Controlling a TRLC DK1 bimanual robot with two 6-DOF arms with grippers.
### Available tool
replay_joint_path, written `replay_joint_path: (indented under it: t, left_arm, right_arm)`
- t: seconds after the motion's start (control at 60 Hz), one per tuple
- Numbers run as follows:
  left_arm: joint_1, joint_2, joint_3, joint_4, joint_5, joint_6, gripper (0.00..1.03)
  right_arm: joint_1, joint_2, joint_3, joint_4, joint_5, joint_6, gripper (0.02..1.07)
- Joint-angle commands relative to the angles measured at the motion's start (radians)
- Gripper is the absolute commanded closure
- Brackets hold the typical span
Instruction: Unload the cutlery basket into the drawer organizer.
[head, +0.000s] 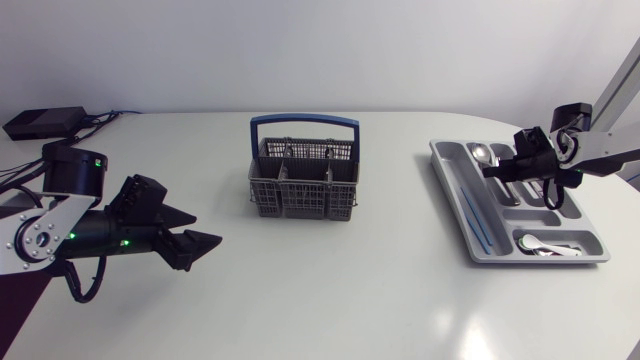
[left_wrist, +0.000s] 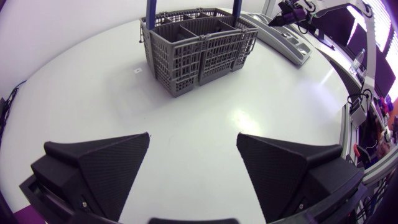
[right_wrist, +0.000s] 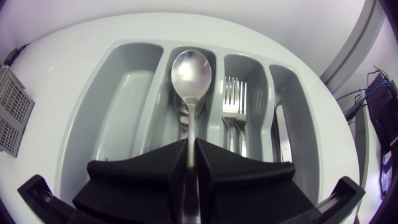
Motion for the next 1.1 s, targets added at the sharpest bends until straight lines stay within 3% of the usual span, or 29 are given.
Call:
replay_joint_path:
  t: [0.0,0.1,0.167,0.267,0.333,0.483,0.767,1.083]
  left_arm:
    - [0.013,-0.006,0.003,-0.004,0.004,0.002,0.05]
    - [0.014,-0.003,0.006,0.0,0.004,-0.001,0.05]
    - [0.022,0.006,0.014,0.009,0.004,-0.007,0.05]
    - [0.026,0.018,0.029,0.009,0.004,-0.012,0.05]
    - [0.028,0.02,0.036,0.011,0.004,-0.019,0.05]
    - [0.029,0.023,0.036,0.019,0.004,-0.026,0.05]
    - [0.04,0.141,0.158,0.059,0.004,-0.118,0.05]
    - [0.025,0.428,0.399,0.069,0.005,-0.208,0.05]
  right_arm:
    - [0.011,0.035,0.019,-0.004,0.01,0.029,1.01]
    - [0.019,0.035,0.009,-0.004,0.015,0.027,1.0]
    - [0.022,0.018,-0.005,-0.004,0.016,0.027,0.84]
    - [0.031,-0.003,-0.011,-0.002,0.021,0.027,0.72]
    - [0.039,-0.021,-0.013,-0.004,0.021,0.027,0.57]
    - [0.057,-0.1,-0.056,-0.01,0.021,0.021,0.47]
    - [0.247,-0.328,-0.212,-0.027,0.021,0.029,0.47]
    - [0.485,-0.354,-0.2,-0.103,0.022,0.081,0.47]
